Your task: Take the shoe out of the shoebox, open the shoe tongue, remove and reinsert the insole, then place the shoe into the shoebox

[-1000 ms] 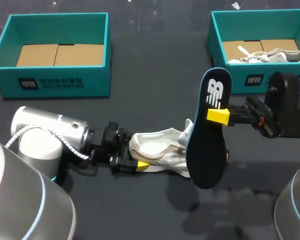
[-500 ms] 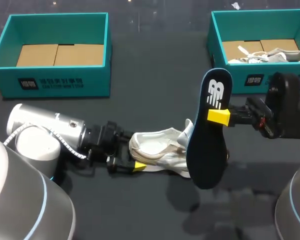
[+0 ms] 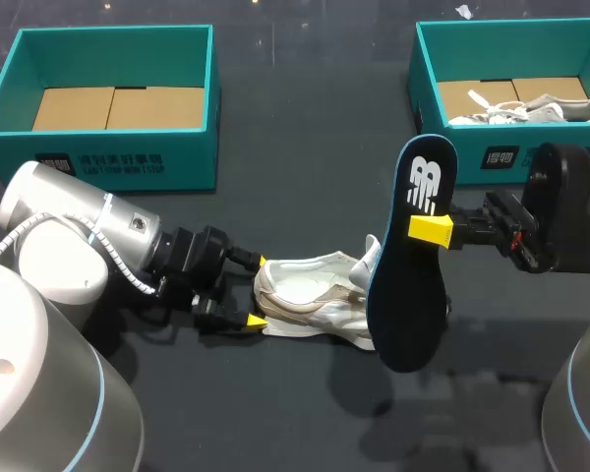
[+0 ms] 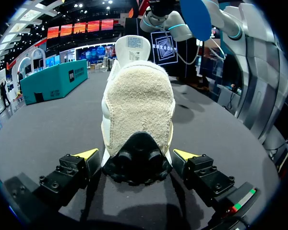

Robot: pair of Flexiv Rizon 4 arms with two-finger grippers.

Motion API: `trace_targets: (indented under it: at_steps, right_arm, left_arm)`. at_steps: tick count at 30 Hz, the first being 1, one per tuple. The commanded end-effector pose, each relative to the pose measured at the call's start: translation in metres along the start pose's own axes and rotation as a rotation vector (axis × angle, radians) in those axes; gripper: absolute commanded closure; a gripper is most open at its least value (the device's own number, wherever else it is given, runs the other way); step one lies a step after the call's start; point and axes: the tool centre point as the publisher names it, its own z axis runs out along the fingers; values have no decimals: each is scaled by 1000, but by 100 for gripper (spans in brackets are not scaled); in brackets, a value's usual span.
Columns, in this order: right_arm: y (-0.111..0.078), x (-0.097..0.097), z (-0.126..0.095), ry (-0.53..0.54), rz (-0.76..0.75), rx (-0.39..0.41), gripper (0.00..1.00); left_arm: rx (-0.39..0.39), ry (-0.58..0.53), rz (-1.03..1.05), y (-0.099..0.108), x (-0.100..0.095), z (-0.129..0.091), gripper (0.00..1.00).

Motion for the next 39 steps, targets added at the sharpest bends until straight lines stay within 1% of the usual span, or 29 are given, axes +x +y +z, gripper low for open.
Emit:
trace_targets:
  at_steps: [1,14,15,16,18,22,23,26,28,33,39]
  right_arm:
    - [-1,1,1,-4,1,1,100]
    - [-1,1,1,-4,1,1,100]
    - [-1,1,1,-4,1,1,100]
    - [-1,1,1,-4,1,1,100]
    - [-1,1,1,-4,1,1,100]
    - [-1,1,1,-4,1,1,100]
    - [-1,1,1,-4,1,1,100]
    - [-1,1,1,-4,1,1,100]
    - [-1,1,1,-4,1,1,100]
    - [-1,1,1,-4,1,1,100]
    - [-1,1,1,-4,1,1,100]
  left_arm:
    - [-175,4,59,-10,1,-16,0]
    - [-175,4,59,-10,1,-16,0]
    - [-188,10,49,-13,1,-18,0]
    - [-224,-8,43,-17,0,-20,0]
    - [-271,-20,33,-23,-2,-24,0]
    - [-398,-55,37,-33,-4,-29,0]
    - [-415,-51,44,-35,-4,-31,0]
    - [-482,-89,53,-40,-4,-32,0]
    - [-501,-93,58,-43,-6,-32,0]
    - [-583,-110,57,-48,-9,-34,0]
    - [-656,-90,60,-52,-6,-37,0]
